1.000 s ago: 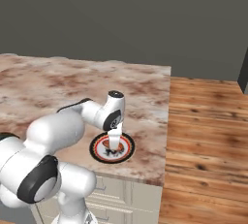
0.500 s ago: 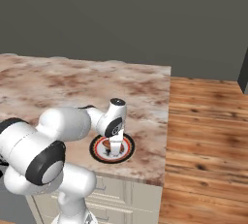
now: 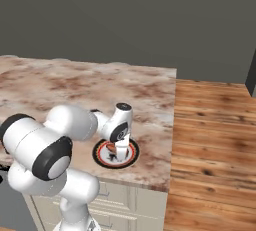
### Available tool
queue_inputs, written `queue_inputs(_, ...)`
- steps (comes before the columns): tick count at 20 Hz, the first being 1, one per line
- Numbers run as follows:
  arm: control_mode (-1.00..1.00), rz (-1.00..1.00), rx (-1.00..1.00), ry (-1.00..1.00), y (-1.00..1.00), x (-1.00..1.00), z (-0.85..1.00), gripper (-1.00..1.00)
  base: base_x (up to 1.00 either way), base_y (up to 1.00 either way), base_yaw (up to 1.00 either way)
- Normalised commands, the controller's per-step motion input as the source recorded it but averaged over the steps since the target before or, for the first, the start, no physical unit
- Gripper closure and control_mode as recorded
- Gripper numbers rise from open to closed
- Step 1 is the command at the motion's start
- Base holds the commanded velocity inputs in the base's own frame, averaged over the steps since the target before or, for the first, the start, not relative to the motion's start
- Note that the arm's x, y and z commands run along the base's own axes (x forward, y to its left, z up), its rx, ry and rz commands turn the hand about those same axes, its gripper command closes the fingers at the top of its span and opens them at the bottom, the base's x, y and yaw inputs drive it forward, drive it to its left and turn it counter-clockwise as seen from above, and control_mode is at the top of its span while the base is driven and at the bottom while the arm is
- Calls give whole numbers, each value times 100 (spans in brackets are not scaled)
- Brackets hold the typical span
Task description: Place the sweet potato on the bottom rack of the oven.
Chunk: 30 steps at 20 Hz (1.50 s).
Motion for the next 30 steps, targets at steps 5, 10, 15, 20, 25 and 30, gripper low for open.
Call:
queue_inputs(5, -100, 0, 0, 0, 3, 0, -1, 100, 0, 0, 0)
queue_inputs(10, -100, 0, 0, 0, 5, -3, 11, 100, 0, 0, 0)
queue_inputs(15, -100, 20, -17, 1, 50, -39, 92, 100, 0, 0, 0)
queue_inputs(20, -100, 55, -27, 1, 15, -48, 94, 100, 0, 0, 0)
queue_inputs(25, -100, 43, -12, -6, 63, -84, 58, 100, 0, 0, 0)
queue_inputs(30, -100, 21, 0, -18, 25, -56, 50, 100, 0, 0, 0)
